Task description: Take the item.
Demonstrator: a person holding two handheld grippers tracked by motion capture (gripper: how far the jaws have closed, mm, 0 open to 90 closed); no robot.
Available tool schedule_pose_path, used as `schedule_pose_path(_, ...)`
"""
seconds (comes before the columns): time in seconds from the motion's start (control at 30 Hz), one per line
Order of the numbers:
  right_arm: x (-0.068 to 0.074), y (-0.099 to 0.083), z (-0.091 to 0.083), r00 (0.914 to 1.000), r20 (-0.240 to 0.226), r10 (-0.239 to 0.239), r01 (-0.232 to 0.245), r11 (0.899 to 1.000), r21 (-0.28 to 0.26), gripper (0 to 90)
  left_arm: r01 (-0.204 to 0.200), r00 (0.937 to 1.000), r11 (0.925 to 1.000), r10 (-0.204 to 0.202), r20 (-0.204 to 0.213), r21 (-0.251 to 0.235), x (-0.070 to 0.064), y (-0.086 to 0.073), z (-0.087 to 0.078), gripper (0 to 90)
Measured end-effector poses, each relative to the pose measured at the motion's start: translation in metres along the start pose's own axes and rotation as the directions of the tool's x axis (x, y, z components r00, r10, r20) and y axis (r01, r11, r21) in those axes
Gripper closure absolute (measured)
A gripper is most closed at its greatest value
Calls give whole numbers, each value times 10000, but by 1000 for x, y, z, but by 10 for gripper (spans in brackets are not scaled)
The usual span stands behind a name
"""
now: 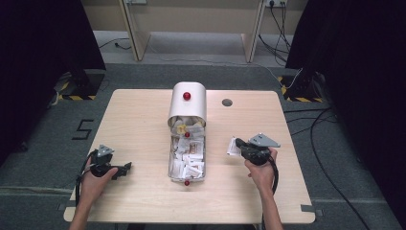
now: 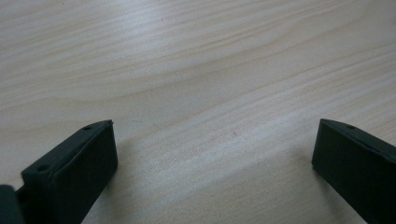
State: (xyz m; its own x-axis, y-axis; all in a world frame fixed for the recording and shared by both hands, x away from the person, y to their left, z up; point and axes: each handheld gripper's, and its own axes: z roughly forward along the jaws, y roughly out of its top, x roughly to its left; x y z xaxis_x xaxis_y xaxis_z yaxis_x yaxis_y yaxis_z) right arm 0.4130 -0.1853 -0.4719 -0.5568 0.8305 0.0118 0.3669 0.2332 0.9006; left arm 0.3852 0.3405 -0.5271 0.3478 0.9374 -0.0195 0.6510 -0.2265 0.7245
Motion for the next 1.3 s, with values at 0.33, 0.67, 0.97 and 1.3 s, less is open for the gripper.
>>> schedule_pose_path(0.33,4,-3,8,9999,-89,-101,103,9996,246,884,0,10000,10000,0,2,2,0,0,0,0)
schedule_pose_path(0.67,6,-7,16,9999,-111,-97,102,9987,494,884,-5,10000,10000,5,-2,8,0,0,0,0)
schedule_pose_path(0.97,7,-12,22,9998,-111,-160,168,9969,771,883,-7,10000,10000,7,1,9,0,0,0,0)
schedule_pose_path(1.3,6,-15,25,9999,-96,-114,123,9955,938,881,-7,10000,10000,7,-1,14,0,0,0,0)
